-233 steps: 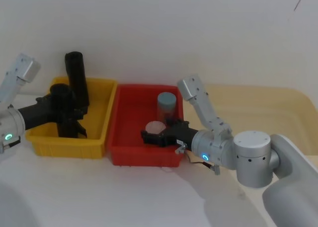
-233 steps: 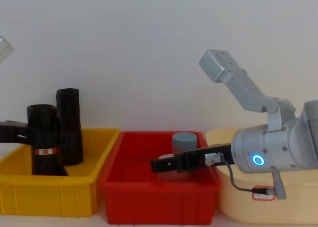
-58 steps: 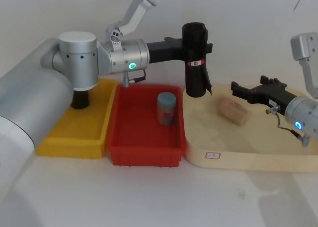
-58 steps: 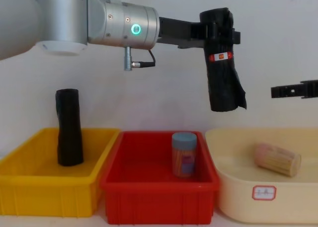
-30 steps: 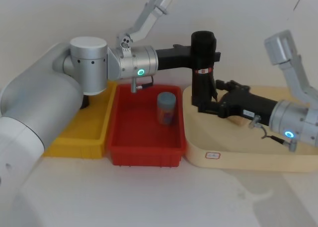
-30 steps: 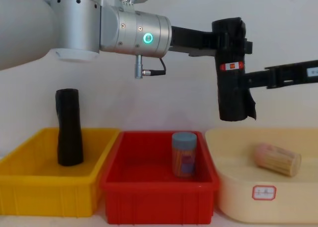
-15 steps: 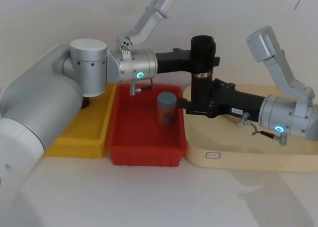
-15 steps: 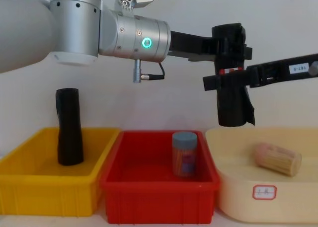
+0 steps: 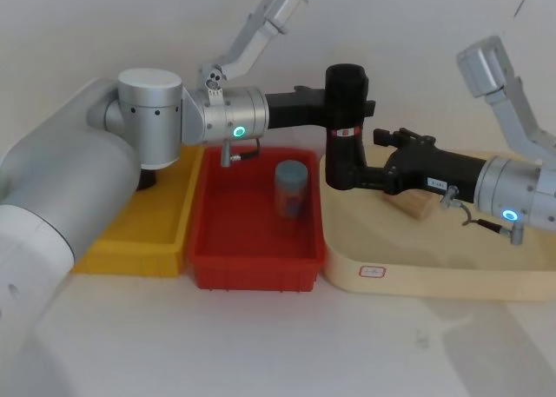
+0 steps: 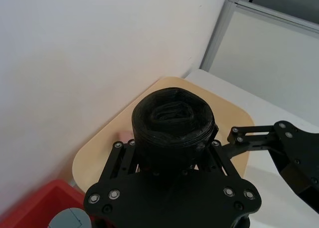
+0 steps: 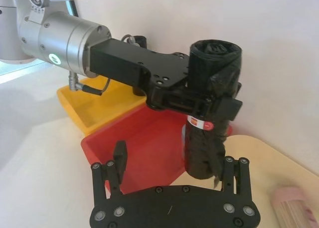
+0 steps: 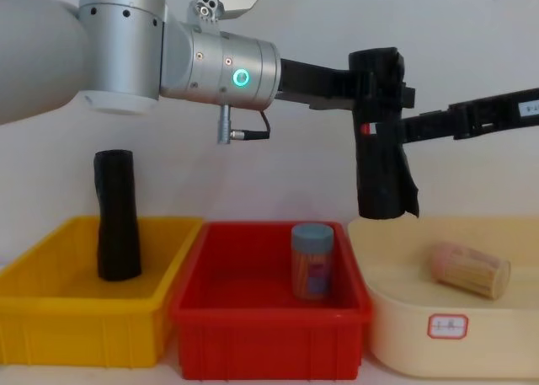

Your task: Pick up the garbage bag with the one hand and transfer it to the other hand.

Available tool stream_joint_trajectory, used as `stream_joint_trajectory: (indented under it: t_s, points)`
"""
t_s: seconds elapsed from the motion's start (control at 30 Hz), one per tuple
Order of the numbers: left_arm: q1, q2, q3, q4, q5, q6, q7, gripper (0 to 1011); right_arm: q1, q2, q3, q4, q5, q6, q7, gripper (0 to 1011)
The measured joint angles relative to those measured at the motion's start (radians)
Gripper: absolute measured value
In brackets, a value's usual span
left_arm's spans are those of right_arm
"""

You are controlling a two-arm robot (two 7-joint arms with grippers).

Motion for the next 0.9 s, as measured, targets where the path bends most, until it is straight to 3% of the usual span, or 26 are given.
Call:
stream_joint_trajectory:
  t_s: [0.37, 0.9]
  points:
    - [-0.008, -0.01, -0.008, 0.02, 0.009, -0.003, 0.0, 446, 0.014, 0.002, -0.004, 0.029, 0.003, 0.006, -0.018, 999]
    - [-0.009, -0.021, -0.018, 0.026, 0.015, -0.006, -0.002, 446, 0.053, -0.05, -0.016, 0.122, -0.016, -0.026, -0.103, 999]
